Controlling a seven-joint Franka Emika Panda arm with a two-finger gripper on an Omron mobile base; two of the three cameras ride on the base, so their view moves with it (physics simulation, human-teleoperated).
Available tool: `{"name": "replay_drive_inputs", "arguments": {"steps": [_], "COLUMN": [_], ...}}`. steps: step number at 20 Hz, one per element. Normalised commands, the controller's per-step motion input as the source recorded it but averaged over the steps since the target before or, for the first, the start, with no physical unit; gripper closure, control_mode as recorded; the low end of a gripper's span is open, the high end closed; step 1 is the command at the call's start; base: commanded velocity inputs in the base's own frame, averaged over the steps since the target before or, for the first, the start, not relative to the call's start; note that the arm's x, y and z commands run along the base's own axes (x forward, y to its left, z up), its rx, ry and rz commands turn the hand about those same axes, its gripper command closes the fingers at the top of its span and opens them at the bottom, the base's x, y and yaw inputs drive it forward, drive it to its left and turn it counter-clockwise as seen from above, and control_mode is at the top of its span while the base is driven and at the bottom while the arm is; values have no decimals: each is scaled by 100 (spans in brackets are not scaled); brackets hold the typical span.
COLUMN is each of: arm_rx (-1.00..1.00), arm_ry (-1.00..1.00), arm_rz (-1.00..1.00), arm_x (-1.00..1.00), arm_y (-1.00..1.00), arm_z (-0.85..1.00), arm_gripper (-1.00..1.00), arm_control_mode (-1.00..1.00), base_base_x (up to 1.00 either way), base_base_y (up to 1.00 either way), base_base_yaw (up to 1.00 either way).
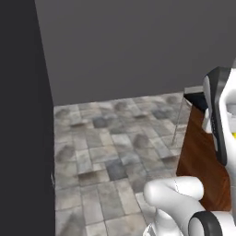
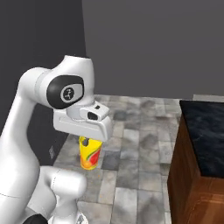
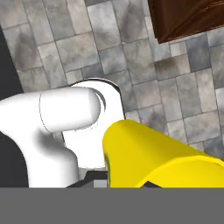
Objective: There is a tray on the dining counter. Grab the cup, mug, and pitcher and place them on the tray. The pitcher may be placed next to the tray if it cannot fit the tray.
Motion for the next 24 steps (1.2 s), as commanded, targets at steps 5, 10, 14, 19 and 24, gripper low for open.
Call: {"name": "replay_drive_inputs", "arguments": {"steps": [5, 10, 14, 19, 24], "arm_rx": [0, 0, 0, 0, 0], "arm_ry": [0, 0, 0, 0, 0], "arm_rz": [0, 0, 0, 0, 0], "arm_x": [0, 0, 0, 0, 0], "arm_y": [0, 0, 0, 0, 0], "arm_z": [0, 0, 0, 0, 0], "arm_gripper": [100, 100, 100, 100, 100], "arm_control_mode": [100, 100, 100, 100, 100], "base_base_x": [100, 100, 99, 88, 78], "base_base_y": [58, 55, 49, 42, 46], "base_base_yaw": [-28, -38, -49, -57, -63]}}
